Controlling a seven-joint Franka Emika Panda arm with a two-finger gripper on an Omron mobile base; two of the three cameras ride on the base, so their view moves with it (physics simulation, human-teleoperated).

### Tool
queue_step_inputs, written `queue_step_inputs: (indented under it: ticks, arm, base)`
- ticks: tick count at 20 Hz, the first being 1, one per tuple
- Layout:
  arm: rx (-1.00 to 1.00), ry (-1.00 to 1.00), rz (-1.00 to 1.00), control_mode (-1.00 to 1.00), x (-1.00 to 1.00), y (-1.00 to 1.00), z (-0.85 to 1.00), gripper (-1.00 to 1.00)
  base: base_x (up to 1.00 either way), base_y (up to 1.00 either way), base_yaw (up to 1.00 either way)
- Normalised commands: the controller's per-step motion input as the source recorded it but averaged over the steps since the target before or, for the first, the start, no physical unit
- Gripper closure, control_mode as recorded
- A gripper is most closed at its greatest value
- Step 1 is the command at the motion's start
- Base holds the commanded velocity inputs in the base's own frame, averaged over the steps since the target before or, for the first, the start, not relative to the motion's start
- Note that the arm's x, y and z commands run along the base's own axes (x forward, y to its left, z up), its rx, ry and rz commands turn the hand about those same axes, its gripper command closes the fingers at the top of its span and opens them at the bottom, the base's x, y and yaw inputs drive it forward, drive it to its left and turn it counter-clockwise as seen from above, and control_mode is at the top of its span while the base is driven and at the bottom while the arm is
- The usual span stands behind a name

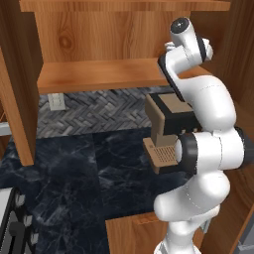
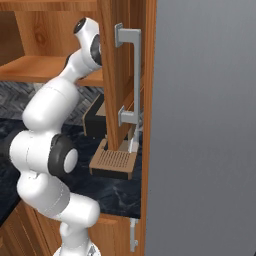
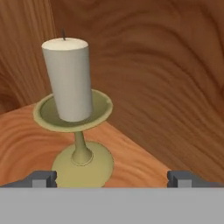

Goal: Get the candle and the beer from the cabinet and move them to the dining counter.

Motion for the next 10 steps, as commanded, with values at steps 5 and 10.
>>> queue_step_inputs:
  ticks: [5,10]
  arm:
    - [0.03,0.12,0.00,-1.00,0.17,-0.03,0.00,-1.00]
    - [0.03,0.05,0.00,-1.00,0.21,0.00,-0.03,-1.00]
  base:
    - [0.00,0.00,0.00]
    - [0.00,0.00,0.00]
